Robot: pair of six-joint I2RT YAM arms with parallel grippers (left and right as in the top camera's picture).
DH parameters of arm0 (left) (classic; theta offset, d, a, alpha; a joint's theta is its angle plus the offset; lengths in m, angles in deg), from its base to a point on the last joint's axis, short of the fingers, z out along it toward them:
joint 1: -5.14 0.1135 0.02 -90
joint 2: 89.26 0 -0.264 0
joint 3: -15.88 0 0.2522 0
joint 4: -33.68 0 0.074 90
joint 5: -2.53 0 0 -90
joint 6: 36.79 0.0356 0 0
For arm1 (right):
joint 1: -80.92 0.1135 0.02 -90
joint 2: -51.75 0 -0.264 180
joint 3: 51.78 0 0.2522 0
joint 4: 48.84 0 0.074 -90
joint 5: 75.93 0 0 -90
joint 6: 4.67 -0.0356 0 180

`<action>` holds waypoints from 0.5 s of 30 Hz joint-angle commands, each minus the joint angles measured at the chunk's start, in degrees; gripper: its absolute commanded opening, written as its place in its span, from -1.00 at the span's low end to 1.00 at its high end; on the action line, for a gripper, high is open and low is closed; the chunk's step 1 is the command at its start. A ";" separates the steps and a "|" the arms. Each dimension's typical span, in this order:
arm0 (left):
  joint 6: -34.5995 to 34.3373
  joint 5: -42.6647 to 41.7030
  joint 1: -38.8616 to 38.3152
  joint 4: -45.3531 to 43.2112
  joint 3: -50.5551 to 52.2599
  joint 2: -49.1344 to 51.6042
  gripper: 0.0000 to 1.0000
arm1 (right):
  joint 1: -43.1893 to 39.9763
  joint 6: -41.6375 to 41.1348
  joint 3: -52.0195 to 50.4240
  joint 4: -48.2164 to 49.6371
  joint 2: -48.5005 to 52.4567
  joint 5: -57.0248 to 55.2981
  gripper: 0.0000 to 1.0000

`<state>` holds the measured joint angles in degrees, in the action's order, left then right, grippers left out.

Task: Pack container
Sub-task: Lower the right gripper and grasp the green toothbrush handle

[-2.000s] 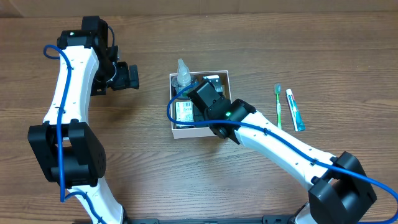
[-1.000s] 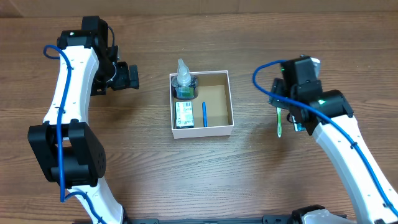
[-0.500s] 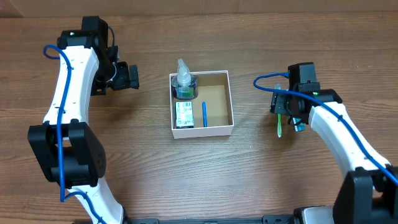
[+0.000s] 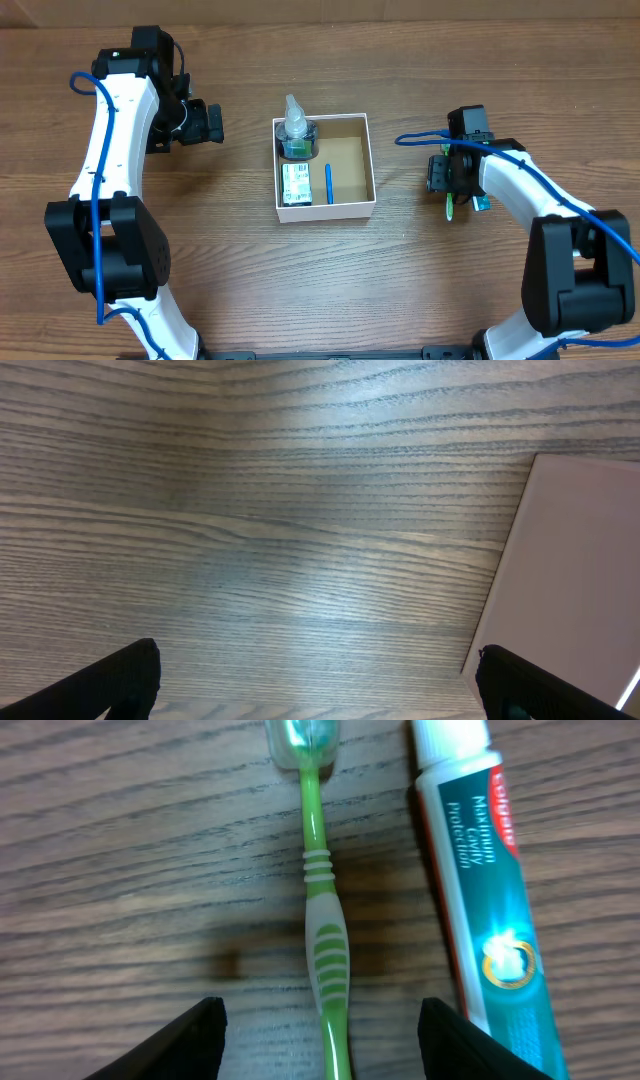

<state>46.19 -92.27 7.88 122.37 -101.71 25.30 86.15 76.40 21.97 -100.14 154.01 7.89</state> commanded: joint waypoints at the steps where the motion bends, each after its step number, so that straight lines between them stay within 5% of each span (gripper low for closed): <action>1: 1.27 -1.03 0.13 -0.24 0.17 -1.01 1.00 | 0.04 0.42 -0.04 0.94 0.63 0.31 0.22; 15: 1.27 -1.03 0.13 -0.24 0.17 -1.01 1.00 | 0.04 0.44 -0.04 1.53 0.63 0.31 0.15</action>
<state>46.19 -92.27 7.88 122.37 -101.71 25.30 86.15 76.45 21.97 -99.18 154.68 7.92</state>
